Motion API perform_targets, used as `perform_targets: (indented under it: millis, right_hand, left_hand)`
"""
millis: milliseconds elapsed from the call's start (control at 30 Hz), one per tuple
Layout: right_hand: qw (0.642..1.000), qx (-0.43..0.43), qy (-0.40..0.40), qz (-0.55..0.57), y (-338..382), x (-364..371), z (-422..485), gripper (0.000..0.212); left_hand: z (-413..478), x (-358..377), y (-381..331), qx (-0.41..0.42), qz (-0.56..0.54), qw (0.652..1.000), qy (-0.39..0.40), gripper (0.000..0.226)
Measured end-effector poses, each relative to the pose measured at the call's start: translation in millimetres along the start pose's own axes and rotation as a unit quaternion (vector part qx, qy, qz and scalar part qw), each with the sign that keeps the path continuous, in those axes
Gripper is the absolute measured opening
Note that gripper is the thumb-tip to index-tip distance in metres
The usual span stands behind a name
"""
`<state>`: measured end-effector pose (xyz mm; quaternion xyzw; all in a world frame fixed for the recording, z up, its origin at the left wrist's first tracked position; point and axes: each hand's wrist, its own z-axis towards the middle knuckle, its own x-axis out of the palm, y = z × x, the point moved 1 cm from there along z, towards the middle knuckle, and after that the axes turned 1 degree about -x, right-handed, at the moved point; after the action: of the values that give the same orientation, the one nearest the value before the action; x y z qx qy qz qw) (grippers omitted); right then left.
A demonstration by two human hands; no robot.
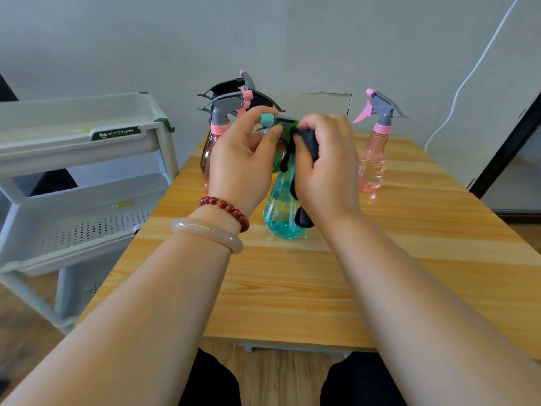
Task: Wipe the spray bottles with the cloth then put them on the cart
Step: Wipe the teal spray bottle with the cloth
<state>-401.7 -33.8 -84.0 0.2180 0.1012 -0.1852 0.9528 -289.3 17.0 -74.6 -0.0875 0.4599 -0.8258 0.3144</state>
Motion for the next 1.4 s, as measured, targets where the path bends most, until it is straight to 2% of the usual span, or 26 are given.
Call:
perform_targets:
  millis: [133,367,533,833,967,1100,1200,1267,1333,1400]
  right_hand:
    - [0.999,0.010,0.032,0.009,-10.5,2.6,-19.7,0.010]
    - [0.999,0.004,-0.032,0.014,1.3,-4.2,4.2,0.010]
    - [1.000,0.011,-0.003,0.015,-11.5,3.3,-15.3,0.009]
    - [0.997,0.043,-0.057,0.037,-0.7,1.9,4.7,0.011]
    - [0.997,0.068,-0.004,0.047,-10.2,2.1,-17.7,0.011]
    - [0.988,0.140,0.043,0.051,-24.0,-9.9,-37.1,0.012]
    - [0.978,0.195,-0.007,0.074,-25.4,-20.0,-28.1,0.017]
    - [0.976,0.196,-0.046,0.086,-20.8,-23.7,-15.5,0.022]
    - [0.974,0.188,-0.076,0.104,-14.9,-26.3,-2.6,0.021]
    - [0.967,0.194,-0.105,0.128,-10.2,-28.2,8.4,0.021]
  left_hand:
    - [0.3,-0.9,-0.3,0.000,0.003,1.000,0.006,0.017]
    - [-2.2,2.7,-3.4,0.009,-0.001,1.000,0.007,0.017]
    - [0.4,1.1,0.5,0.011,0.004,1.000,0.005,0.016]
    - [-1.3,2.9,-2.6,0.003,-0.014,1.000,0.011,0.017]
    - [2.2,-1.1,-1.5,-0.023,-0.028,0.999,0.019,0.019]
    - [3.2,-2.6,0.5,-0.032,-0.028,0.998,0.035,0.020]
    - [4.4,-1.7,2.5,-0.018,-0.025,0.998,0.062,0.023]
    - [6.6,-0.3,4.5,-0.017,-0.011,0.998,0.066,0.032]
    - [4.3,2.0,4.4,-0.004,0.033,0.998,0.048,0.045]
    - [-0.5,5.0,4.8,0.064,0.114,0.991,-0.003,0.055]
